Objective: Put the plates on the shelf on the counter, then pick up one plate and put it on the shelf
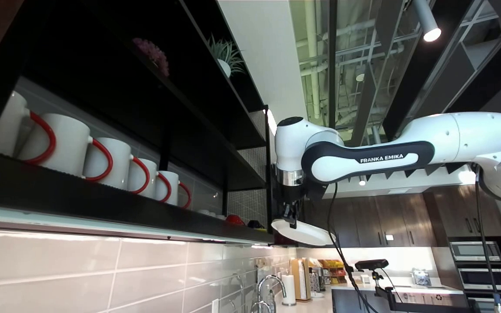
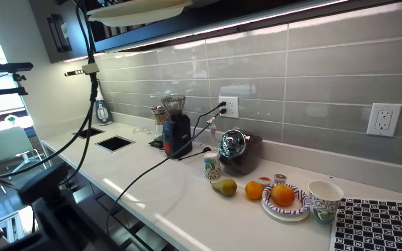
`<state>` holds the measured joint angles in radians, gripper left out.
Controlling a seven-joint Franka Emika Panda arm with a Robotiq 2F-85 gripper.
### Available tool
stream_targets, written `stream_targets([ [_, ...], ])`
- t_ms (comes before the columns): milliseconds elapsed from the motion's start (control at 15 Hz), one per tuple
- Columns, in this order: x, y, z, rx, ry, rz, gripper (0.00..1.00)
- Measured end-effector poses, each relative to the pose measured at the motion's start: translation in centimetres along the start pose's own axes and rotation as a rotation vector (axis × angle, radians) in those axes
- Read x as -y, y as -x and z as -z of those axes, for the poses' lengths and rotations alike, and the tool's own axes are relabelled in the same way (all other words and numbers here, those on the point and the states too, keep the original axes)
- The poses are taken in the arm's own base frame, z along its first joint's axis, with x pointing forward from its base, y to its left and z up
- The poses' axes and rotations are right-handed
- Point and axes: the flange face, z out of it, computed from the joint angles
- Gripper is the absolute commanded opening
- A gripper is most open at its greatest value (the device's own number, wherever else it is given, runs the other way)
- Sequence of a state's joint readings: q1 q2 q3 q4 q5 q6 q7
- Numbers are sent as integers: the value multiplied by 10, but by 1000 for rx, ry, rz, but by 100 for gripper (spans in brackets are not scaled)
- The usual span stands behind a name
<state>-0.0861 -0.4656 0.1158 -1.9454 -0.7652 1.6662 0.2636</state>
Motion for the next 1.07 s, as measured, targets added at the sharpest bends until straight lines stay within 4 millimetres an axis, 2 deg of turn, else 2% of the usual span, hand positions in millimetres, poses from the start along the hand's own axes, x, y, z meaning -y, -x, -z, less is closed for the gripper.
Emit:
stream_targets([
  [133, -1, 3, -7, 14, 0, -14, 4],
  [533, 1, 3, -10, 23, 1, -14, 1],
  [600, 5, 3, -20, 56, 4, -1, 1],
  [733, 19, 1, -57, 136, 5, 41, 1],
  [933, 54, 7, -120, 245, 2, 119, 1],
  [1067, 80, 14, -153, 274, -11, 171, 1],
])
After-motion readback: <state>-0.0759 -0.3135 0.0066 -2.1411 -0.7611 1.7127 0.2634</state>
